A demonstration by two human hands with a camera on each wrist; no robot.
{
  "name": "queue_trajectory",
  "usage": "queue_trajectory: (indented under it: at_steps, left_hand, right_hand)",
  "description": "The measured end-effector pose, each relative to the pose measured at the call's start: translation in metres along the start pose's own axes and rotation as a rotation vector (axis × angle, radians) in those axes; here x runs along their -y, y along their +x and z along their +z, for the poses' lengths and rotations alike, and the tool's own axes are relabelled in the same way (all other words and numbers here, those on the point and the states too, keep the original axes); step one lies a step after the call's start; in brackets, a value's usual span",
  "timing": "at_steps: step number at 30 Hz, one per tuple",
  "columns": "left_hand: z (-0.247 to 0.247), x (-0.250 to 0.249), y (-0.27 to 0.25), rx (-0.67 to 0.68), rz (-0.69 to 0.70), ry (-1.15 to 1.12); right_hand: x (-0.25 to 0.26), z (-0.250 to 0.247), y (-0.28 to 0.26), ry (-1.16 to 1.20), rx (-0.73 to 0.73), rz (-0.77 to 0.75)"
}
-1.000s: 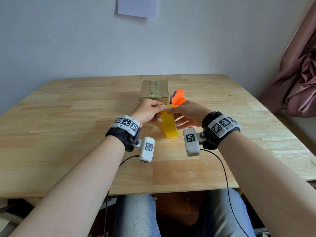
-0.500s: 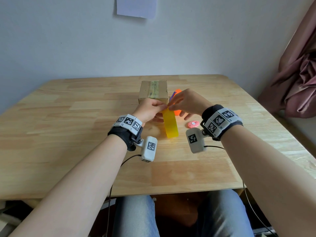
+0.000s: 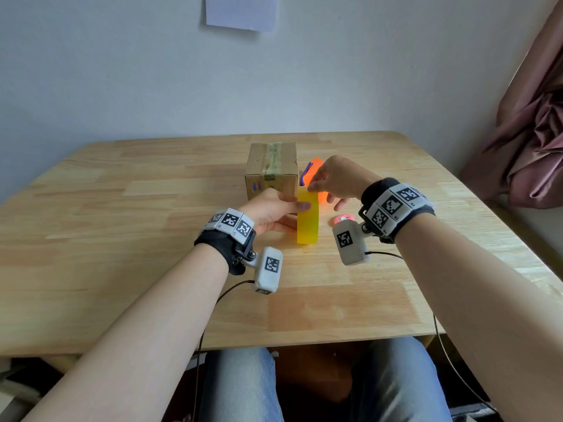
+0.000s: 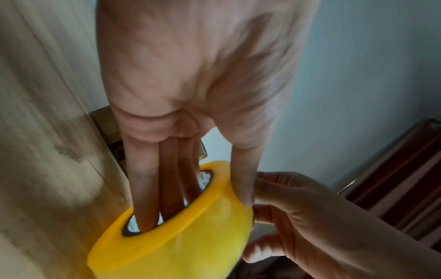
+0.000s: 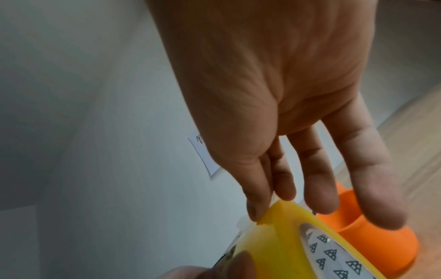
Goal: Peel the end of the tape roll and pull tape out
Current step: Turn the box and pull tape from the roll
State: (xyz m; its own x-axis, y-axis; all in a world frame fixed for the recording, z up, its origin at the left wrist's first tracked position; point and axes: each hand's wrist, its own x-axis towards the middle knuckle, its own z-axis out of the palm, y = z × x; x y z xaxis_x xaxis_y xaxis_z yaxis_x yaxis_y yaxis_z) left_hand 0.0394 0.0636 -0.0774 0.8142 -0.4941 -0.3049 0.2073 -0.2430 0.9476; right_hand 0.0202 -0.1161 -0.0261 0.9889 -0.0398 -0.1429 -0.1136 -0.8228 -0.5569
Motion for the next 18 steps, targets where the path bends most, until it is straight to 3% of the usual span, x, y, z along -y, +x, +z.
queue_trajectory:
  at_steps: [6,14,18]
  left_hand:
    - [0.008,-0.002,0.006,-0.047,0.01,0.002]
    - [0.005,-0.004,0.008,-0.036,-0.008,-0.01]
    - [0.004,-0.003,0.007,-0.054,-0.003,-0.02]
  right_hand:
    - [0.005,-0.004,-0.002,-0.115,-0.031,0.063]
    - [-0.002,-0.006,-0.012,0.09,-0.111,0.017]
    - [-0.003,-0.004,-0.013,0.086,-0.077,0.032]
